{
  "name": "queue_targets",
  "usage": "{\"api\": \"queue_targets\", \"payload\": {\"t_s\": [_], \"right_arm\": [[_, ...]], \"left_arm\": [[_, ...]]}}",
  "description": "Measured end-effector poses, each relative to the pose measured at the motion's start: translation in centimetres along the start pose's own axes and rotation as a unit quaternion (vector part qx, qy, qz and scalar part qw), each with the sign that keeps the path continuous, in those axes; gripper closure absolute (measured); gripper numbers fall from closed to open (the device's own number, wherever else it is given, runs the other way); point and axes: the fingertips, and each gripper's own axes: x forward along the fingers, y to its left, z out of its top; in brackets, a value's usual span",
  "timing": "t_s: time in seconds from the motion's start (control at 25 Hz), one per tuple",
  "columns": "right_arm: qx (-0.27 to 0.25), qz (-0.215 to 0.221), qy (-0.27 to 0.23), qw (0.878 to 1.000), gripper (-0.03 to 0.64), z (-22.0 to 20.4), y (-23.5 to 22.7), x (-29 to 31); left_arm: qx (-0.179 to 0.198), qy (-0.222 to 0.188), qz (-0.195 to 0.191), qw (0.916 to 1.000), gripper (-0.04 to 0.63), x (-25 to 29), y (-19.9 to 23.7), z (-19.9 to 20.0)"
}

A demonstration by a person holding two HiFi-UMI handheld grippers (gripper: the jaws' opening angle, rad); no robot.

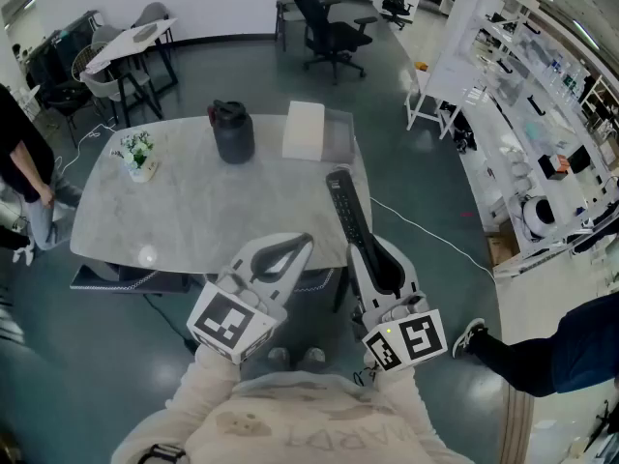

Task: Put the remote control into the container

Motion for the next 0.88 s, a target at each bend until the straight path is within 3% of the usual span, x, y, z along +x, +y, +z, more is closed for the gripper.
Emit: {"api": "queue_targets", "payload": {"t_s": [0.56,0.88], "right_arm": [[0.0,0.003,0.0,1.0,0.522,-0.5,1.2,0.9],[0.027,-0.011,-0.008,1.0,0.522,0.0,1.0,1.3]], "left_arm": [[-0.008,-0.005,0.002,1.0,0.583,-0.5,0.7,-0.4],[-0.009,-0.017,0.002,0.9998,0.583,-1.6,1.8,0.0]]}}
